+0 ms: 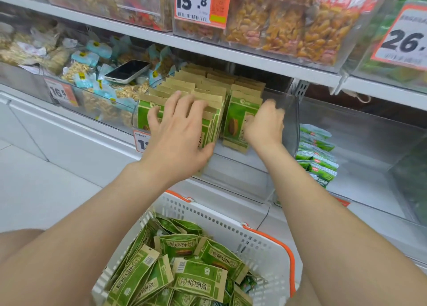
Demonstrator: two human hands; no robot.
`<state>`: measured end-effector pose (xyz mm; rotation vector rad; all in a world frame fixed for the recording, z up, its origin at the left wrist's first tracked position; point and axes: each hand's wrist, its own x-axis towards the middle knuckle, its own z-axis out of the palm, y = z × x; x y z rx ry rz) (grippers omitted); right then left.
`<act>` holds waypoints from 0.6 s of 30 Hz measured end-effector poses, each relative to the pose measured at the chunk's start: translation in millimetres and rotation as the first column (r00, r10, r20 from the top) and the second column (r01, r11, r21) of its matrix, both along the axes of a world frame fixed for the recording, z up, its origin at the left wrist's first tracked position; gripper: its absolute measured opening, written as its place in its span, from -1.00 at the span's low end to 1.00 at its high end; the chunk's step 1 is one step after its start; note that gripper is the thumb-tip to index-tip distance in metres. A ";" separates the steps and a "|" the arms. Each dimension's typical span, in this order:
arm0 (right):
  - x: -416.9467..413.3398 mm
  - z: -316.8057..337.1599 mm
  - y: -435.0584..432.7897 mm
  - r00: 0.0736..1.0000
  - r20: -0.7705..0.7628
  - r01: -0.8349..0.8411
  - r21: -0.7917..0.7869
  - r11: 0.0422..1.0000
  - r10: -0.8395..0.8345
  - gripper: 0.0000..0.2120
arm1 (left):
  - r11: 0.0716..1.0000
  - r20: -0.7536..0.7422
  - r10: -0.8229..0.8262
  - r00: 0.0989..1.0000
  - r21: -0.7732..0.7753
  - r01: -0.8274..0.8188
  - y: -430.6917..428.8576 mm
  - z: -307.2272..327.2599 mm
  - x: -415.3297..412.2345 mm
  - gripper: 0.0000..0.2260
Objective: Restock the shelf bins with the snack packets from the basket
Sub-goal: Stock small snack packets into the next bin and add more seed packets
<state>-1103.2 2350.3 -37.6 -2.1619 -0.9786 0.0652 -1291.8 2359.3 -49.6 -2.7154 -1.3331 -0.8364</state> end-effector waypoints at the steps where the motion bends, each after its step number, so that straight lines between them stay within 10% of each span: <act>1: -1.5 -0.8 3.9 1.000 -0.005 -0.017 0.008 1.000 0.017 -0.68 | 1.000 0.001 -0.002 1.000 -0.001 0.002 0.5 -0.2 0.1 -0.31; 13: -4.1 -5.4 -9.8 0.996 -0.036 -0.085 -0.049 0.995 0.083 -0.59 | 0.997 0.069 -0.034 0.997 0.070 0.029 -5.2 -4.8 1.6 -0.32; 18: -12.9 -0.8 -34.6 0.977 0.092 -0.186 -0.090 0.978 0.194 -0.69 | 0.957 0.208 -0.115 0.971 0.285 0.052 -26.0 -5.5 -0.9 -0.75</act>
